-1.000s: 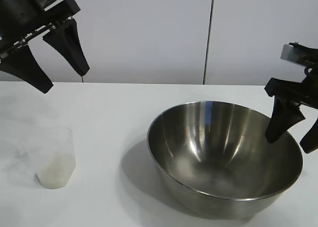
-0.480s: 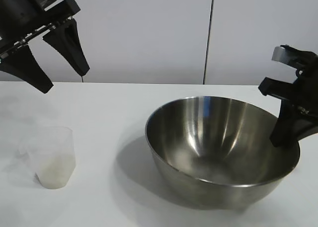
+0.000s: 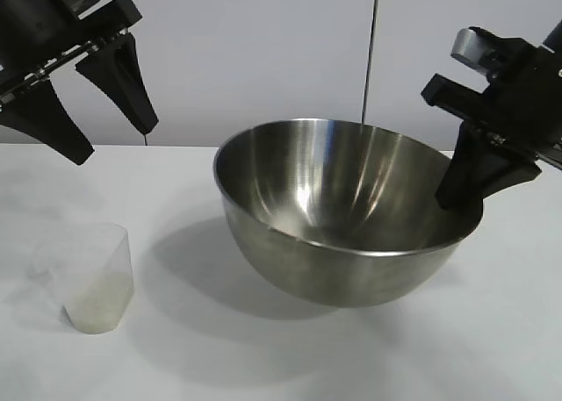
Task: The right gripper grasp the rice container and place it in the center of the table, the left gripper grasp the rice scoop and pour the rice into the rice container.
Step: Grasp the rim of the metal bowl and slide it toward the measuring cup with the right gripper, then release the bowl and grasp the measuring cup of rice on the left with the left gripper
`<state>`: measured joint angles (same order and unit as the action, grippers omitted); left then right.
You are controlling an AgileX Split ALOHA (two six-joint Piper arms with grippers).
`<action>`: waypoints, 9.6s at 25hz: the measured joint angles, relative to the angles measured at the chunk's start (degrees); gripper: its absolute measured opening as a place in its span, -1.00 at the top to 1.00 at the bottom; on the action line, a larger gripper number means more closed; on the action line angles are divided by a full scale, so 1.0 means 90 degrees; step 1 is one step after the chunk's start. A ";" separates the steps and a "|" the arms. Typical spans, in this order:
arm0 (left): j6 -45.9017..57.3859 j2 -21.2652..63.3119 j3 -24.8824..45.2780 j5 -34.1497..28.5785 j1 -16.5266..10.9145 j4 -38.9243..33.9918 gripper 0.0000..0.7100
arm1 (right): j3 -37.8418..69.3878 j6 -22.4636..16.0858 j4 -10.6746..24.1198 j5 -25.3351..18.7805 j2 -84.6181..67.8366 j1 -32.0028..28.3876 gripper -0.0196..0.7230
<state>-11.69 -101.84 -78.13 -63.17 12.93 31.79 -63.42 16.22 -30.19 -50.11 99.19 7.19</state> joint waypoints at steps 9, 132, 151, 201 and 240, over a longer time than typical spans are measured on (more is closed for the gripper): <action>0.0000 0.0000 0.0000 0.0000 0.0000 0.0000 -0.50 | 0.0000 -0.0677 0.0097 0.1057 0.0597 0.1084 0.89; -0.1407 0.2201 0.0495 0.4173 -0.0001 -0.0248 -0.50 | 0.4044 -0.1637 0.3232 -0.1342 -1.1135 -0.1217 -0.18; 0.0079 0.4997 0.6732 0.8375 0.0597 -0.4227 -0.50 | 0.4044 -0.1637 0.3232 -0.1342 -1.1135 -0.1217 -0.18; 0.0355 -0.0908 0.7591 1.4358 -0.0560 -0.4726 -0.34 | 0.4044 -0.1637 0.3240 -0.1325 -1.1135 -0.1217 -0.18; 0.0513 -0.1786 0.7023 1.4356 -0.0565 -0.5455 -0.32 | 0.4044 -0.1637 0.3240 -0.1333 -1.1135 -0.1217 -0.18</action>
<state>-7.07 -117.91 -14.92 66.04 7.85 -17.30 -27.03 1.49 -1.03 -62.11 -1.03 -3.76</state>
